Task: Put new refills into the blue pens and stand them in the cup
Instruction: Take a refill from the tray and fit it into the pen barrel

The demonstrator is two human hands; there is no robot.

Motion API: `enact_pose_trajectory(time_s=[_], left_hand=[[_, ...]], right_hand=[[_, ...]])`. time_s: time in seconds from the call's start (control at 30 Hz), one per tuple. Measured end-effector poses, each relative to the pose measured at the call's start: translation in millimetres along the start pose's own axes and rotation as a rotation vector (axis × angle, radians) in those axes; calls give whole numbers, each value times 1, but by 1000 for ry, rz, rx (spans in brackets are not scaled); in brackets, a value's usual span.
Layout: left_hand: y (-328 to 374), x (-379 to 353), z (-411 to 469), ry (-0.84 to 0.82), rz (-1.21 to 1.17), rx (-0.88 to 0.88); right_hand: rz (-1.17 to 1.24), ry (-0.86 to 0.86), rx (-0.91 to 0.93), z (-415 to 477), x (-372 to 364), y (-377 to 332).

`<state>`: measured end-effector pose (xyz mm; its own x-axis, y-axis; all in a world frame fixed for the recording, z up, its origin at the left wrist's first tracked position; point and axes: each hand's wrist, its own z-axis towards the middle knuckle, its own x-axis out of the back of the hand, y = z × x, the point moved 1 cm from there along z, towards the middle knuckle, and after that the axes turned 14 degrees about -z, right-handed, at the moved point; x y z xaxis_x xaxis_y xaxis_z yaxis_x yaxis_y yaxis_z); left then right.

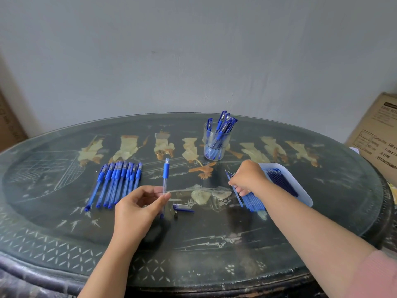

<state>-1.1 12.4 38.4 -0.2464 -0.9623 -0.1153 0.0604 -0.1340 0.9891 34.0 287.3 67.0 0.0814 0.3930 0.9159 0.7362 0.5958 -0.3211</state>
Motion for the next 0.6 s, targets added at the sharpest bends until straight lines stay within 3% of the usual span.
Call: enact_pose_trajectory(time_s=[0.6], left_hand=[[0, 1, 1, -24, 14, 14]], right_hand=[[-90, 124, 7, 11, -12, 10]])
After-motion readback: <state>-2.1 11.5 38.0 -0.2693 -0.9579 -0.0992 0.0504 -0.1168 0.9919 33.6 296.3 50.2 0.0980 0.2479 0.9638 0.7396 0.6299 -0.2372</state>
